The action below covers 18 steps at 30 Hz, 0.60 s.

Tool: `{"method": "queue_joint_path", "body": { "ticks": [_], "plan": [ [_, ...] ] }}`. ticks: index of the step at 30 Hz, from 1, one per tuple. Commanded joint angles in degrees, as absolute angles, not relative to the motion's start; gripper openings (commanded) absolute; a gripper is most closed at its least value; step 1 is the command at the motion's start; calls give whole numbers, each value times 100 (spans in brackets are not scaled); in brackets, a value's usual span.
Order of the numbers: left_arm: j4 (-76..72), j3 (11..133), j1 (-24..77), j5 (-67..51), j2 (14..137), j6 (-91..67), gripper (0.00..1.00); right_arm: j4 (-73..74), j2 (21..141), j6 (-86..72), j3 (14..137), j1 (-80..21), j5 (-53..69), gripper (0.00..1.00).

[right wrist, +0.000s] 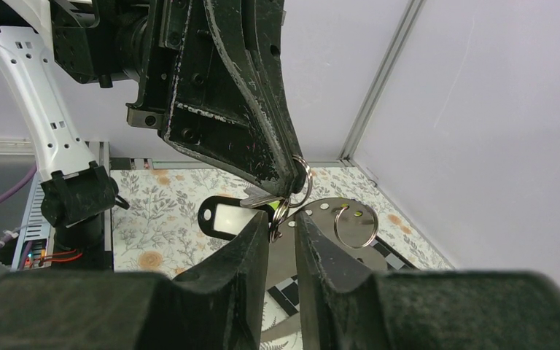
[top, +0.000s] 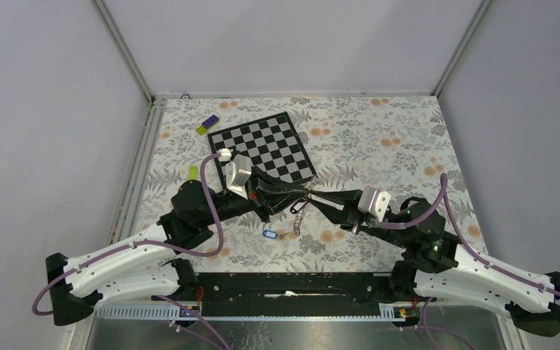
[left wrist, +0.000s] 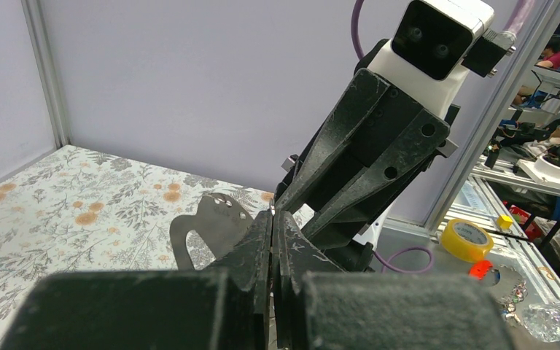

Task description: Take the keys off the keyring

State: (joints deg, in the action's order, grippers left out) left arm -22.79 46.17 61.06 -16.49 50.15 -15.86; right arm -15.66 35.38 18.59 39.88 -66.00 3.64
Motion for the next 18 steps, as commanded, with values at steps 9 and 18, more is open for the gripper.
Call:
{"method": "queue_joint_path", "body": {
  "ticks": [9,18],
  "plan": [
    [-2764,4893,6091,-1682,4971,-1573,0,-1823,3568,1857,4043,-6623,208,20],
    [-2681,4830,6091,-1605,4883,-1564,0,-2078,3408,2022,4005,-6621,-79,5]
  ]
}}
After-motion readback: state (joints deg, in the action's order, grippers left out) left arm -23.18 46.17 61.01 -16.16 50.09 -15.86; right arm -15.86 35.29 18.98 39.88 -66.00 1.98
